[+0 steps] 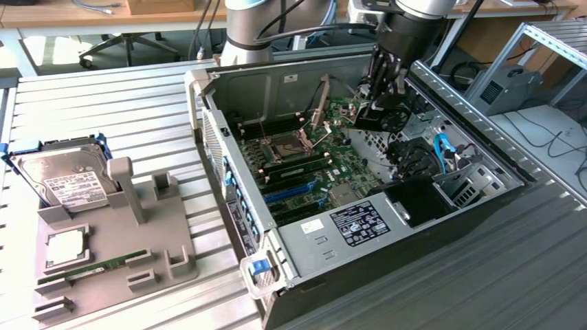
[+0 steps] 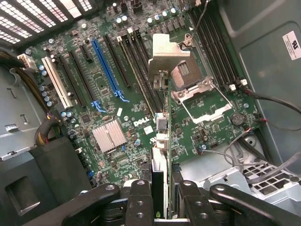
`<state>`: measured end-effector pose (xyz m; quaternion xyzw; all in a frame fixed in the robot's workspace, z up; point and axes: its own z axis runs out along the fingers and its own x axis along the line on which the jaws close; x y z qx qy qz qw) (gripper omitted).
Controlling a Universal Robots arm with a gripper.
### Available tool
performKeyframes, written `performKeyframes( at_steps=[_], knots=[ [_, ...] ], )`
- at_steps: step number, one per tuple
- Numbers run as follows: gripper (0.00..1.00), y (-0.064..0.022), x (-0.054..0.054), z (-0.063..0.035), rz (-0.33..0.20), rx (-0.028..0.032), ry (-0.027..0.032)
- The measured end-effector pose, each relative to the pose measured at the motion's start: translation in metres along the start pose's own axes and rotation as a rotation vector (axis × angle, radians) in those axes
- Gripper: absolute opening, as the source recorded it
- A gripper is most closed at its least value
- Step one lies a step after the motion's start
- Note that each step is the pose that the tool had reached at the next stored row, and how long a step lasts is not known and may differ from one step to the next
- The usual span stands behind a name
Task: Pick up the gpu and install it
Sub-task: 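Insert the gpu into the slot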
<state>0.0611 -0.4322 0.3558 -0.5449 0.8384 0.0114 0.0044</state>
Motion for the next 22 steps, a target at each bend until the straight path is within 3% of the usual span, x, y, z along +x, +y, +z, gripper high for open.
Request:
performKeyframes(
  at_steps=[22],
  knots=[
    [0.27, 0.0000, 0.0000, 0.0002, -0.040, -0.0007, 0.0006]
  ],
)
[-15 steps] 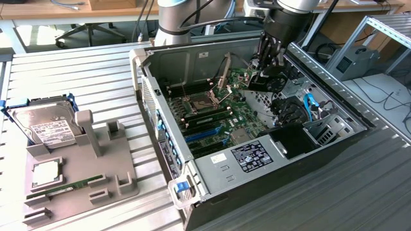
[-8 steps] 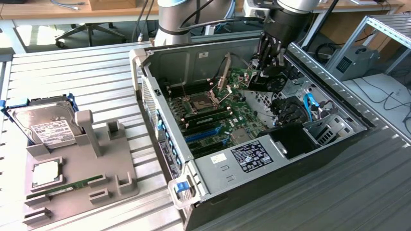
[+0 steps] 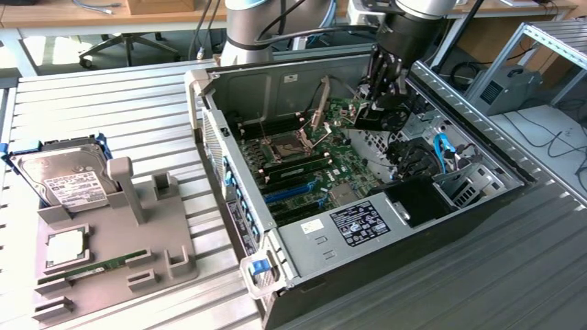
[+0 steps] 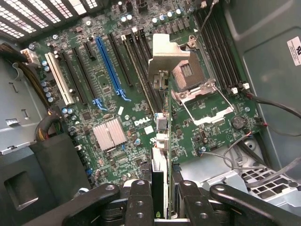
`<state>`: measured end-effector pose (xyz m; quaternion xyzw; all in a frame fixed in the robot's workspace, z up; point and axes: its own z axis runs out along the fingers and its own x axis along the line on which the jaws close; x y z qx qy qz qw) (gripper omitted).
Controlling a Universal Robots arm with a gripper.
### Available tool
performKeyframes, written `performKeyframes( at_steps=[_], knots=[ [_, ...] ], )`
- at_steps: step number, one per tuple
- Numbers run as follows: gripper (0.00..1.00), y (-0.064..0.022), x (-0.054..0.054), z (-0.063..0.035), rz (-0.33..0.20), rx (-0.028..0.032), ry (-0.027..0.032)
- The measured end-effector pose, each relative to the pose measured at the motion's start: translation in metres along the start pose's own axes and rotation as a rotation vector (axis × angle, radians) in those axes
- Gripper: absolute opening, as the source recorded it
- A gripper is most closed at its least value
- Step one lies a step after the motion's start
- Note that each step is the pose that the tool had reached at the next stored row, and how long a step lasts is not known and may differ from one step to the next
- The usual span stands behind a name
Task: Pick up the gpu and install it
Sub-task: 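Insert the gpu into the slot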
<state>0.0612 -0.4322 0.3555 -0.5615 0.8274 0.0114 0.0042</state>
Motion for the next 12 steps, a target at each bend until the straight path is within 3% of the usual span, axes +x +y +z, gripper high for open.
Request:
performKeyframes(
  at_steps=[12],
  knots=[
    [0.27, 0.0000, 0.0000, 0.0002, -0.026, -0.0005, 0.0004]
  ],
)
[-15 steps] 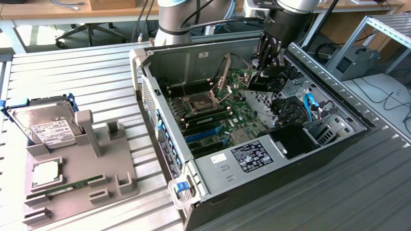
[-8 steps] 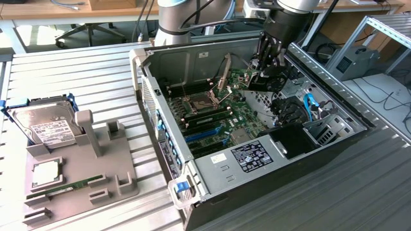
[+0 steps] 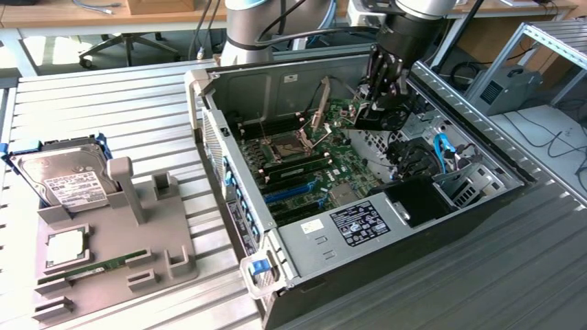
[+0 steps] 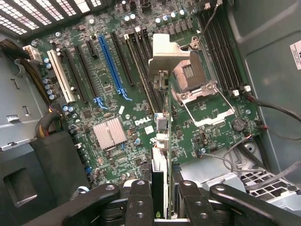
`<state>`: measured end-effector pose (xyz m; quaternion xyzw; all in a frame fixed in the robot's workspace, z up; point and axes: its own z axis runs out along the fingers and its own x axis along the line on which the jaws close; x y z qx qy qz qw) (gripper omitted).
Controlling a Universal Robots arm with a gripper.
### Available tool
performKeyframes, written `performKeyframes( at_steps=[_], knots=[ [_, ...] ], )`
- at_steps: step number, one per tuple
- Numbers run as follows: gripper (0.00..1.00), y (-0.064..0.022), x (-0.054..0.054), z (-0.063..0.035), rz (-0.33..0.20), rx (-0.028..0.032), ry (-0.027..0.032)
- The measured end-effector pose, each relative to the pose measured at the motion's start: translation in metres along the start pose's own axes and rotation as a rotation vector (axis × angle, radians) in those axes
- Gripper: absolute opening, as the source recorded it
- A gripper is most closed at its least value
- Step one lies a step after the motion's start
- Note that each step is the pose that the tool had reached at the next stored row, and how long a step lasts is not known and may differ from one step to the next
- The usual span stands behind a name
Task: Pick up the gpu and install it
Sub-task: 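Insert the gpu into the slot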
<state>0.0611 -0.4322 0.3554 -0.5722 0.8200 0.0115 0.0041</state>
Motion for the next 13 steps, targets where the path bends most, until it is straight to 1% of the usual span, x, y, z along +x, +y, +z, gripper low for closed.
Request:
performKeyframes(
  at_steps=[13],
  knots=[
    [0.27, 0.0000, 0.0000, 0.0002, -0.027, -0.0006, 0.0003]
  ],
)
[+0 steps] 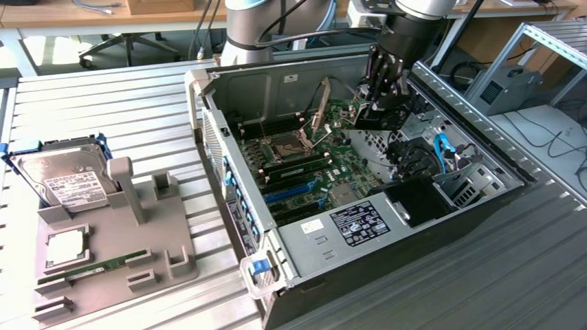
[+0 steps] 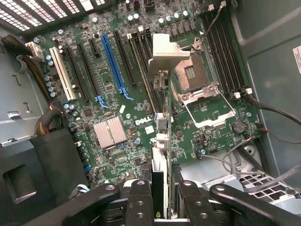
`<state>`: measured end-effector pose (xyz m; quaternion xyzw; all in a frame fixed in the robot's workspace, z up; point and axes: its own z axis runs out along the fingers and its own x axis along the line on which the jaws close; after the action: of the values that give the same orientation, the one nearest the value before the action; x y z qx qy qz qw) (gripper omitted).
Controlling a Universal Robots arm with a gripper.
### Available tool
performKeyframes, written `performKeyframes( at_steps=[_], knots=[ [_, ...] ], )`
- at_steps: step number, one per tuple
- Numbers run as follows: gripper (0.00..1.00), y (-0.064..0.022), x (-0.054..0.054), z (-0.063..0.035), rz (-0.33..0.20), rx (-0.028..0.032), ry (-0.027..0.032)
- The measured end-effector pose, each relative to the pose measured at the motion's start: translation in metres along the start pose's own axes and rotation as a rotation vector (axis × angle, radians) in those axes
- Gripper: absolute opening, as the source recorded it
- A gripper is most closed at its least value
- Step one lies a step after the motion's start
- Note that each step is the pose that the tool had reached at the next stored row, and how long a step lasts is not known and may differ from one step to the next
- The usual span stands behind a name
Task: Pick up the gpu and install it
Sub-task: 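Insert the gpu into the slot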
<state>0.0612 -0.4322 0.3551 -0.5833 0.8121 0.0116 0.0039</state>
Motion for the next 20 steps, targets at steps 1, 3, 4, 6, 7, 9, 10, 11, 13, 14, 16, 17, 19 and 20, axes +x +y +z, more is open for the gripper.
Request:
performKeyframes(
  at_steps=[1, 3, 4, 6, 7, 9, 10, 11, 13, 14, 16, 17, 19, 20],
  knots=[
    [0.27, 0.0000, 0.0000, 0.0000, -0.002, 0.0000, 0.0001],
    [0.27, 0.0000, 0.0000, 0.0000, -0.005, -0.0001, 0.0001],
    [0.27, 0.0000, 0.0000, 0.0000, -0.007, -0.0001, 0.0002],
    [0.27, 0.0000, 0.0000, 0.0001, -0.010, -0.0002, 0.0002],
    [0.27, 0.0000, 0.0000, 0.0001, -0.012, -0.0002, 0.0002],
    [0.27, 0.0000, 0.0000, 0.0001, -0.015, -0.0003, 0.0003],
    [0.27, 0.0000, 0.0000, 0.0001, -0.017, -0.0003, 0.0003],
    [0.27, 0.0000, 0.0000, 0.0001, -0.018, -0.0003, 0.0003],
    [0.27, 0.0000, 0.0000, 0.0002, -0.021, -0.0004, 0.0003],
    [0.27, 0.0000, 0.0000, 0.0002, -0.023, -0.0005, 0.0003],
    [0.27, 0.0000, 0.0000, 0.0002, -0.028, -0.0006, 0.0004],
    [0.27, 0.0000, 0.0000, 0.0002, -0.030, -0.0006, 0.0004],
    [0.27, 0.0000, 0.0000, 0.0002, -0.034, -0.0007, 0.0005],
    [0.27, 0.0000, 0.0000, 0.0002, -0.036, -0.0007, 0.0006]
  ],
)
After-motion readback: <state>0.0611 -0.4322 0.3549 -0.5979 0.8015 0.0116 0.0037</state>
